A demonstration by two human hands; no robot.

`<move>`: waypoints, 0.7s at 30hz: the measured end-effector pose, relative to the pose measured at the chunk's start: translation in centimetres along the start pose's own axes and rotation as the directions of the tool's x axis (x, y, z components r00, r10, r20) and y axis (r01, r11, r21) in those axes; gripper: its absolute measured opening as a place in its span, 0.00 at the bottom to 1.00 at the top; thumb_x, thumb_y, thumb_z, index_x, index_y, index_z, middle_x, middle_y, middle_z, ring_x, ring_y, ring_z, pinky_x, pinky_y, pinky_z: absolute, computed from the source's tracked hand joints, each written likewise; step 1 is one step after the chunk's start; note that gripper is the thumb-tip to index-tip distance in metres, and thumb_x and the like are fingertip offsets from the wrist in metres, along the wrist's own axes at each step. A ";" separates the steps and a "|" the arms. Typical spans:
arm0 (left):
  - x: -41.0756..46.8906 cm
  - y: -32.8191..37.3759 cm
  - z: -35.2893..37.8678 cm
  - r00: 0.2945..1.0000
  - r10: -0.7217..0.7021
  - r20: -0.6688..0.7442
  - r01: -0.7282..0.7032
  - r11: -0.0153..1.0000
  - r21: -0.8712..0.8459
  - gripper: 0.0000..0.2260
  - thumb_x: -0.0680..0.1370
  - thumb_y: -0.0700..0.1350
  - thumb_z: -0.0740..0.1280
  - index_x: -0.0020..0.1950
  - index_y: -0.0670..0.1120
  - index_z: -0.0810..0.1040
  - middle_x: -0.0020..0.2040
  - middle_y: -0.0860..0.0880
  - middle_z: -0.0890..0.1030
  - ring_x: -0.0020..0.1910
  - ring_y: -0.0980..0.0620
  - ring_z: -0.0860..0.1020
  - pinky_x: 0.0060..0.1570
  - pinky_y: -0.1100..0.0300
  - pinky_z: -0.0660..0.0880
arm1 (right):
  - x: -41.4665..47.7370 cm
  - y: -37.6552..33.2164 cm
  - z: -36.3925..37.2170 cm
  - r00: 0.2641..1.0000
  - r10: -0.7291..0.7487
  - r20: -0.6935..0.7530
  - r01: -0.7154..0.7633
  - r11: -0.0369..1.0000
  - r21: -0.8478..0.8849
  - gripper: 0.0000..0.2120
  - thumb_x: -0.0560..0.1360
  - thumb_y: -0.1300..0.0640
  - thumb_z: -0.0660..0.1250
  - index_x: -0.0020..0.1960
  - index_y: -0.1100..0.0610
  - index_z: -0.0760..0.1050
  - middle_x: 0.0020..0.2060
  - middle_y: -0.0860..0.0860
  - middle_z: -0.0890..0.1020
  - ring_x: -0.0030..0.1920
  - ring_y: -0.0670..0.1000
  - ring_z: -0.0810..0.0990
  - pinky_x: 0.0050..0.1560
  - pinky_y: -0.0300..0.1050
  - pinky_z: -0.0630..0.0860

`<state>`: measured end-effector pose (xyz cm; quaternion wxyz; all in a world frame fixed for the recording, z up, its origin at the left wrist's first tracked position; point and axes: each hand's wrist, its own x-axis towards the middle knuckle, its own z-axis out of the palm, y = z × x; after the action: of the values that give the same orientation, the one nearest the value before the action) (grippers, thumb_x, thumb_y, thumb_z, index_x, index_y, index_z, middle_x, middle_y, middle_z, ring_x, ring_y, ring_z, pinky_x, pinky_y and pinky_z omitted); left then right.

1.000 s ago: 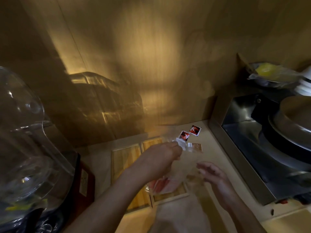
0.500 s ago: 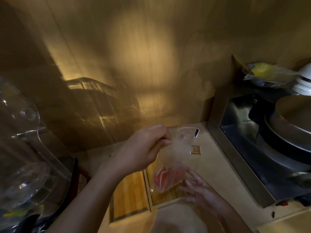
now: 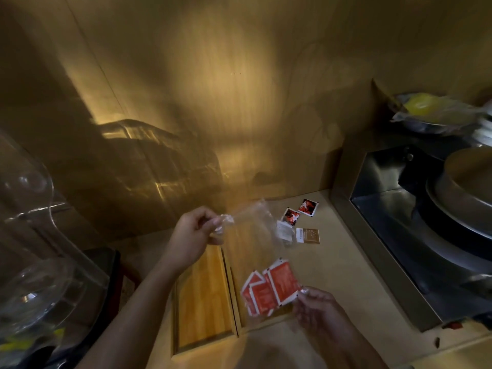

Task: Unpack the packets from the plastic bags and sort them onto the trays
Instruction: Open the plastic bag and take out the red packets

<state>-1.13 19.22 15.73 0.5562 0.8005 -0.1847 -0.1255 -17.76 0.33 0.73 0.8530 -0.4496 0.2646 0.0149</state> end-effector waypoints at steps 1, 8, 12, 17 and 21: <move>0.3 -1.6 0.1 0.998 -0.063 -0.024 0.063 0.998 -0.020 0.06 0.77 0.37 0.62 0.41 0.39 0.75 0.38 0.45 0.79 0.36 0.52 0.79 0.31 0.64 0.80 | 0.1 0.3 -0.3 1.000 0.004 -0.020 -0.004 1.000 -0.015 0.08 0.70 0.67 0.63 0.32 0.66 0.73 0.20 0.56 0.77 0.16 0.47 0.70 0.16 0.32 0.64; 2.9 -8.5 2.5 0.936 -0.338 -0.095 0.313 0.926 -0.213 0.12 0.78 0.33 0.61 0.35 0.41 0.74 0.34 0.44 0.77 0.34 0.51 0.76 0.25 0.66 0.78 | 2.2 2.4 -0.1 0.974 0.162 -0.157 -0.177 0.981 -0.086 0.13 0.73 0.66 0.62 0.30 0.63 0.74 0.19 0.55 0.75 0.16 0.48 0.70 0.18 0.32 0.61; 4.9 -11.4 3.6 0.916 -0.399 -0.031 0.390 0.908 -0.154 0.10 0.77 0.35 0.62 0.35 0.41 0.70 0.34 0.46 0.75 0.34 0.51 0.74 0.32 0.59 0.75 | 3.7 3.8 0.8 0.943 0.231 -0.241 -0.272 0.950 -0.153 0.13 0.73 0.67 0.61 0.30 0.62 0.74 0.19 0.54 0.73 0.17 0.48 0.67 0.21 0.32 0.57; 7.0 -15.0 3.7 0.894 -0.443 -0.057 0.440 0.896 -0.069 0.14 0.76 0.32 0.62 0.32 0.42 0.69 0.31 0.44 0.74 0.30 0.49 0.74 0.27 0.63 0.74 | 4.2 4.0 0.7 0.928 0.233 -0.290 -0.305 0.923 -0.233 0.15 0.73 0.69 0.59 0.29 0.64 0.73 0.18 0.56 0.72 0.16 0.49 0.63 0.21 0.30 0.55; 8.0 -17.7 3.6 0.879 -0.450 -0.161 0.455 0.890 -0.001 0.10 0.75 0.34 0.65 0.38 0.47 0.73 0.43 0.37 0.79 0.44 0.40 0.81 0.47 0.47 0.80 | 4.1 3.9 0.5 0.922 0.272 -0.275 -0.327 0.928 -0.178 0.12 0.73 0.69 0.59 0.32 0.65 0.75 0.20 0.57 0.72 0.16 0.48 0.62 0.19 0.29 0.55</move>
<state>7.38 18.24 -2.10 0.5094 0.8390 0.0494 -0.1851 -15.01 2.16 -3.87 0.7460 -0.4935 0.4308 0.1195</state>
